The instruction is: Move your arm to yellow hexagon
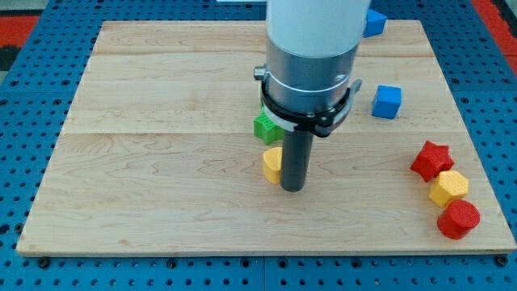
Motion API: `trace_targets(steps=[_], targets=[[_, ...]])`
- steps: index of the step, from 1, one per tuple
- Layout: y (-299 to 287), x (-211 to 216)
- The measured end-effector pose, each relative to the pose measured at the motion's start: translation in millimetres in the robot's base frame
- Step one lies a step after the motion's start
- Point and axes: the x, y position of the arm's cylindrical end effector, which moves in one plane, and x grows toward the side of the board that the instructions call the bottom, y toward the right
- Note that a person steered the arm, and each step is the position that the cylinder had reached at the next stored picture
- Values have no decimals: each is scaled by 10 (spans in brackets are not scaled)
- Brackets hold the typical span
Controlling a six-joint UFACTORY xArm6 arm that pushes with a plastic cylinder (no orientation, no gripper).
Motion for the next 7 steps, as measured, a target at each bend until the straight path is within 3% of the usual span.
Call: trace_targets(steps=[3, 5, 7], targets=[[22, -57], [1247, -703], [2492, -862]])
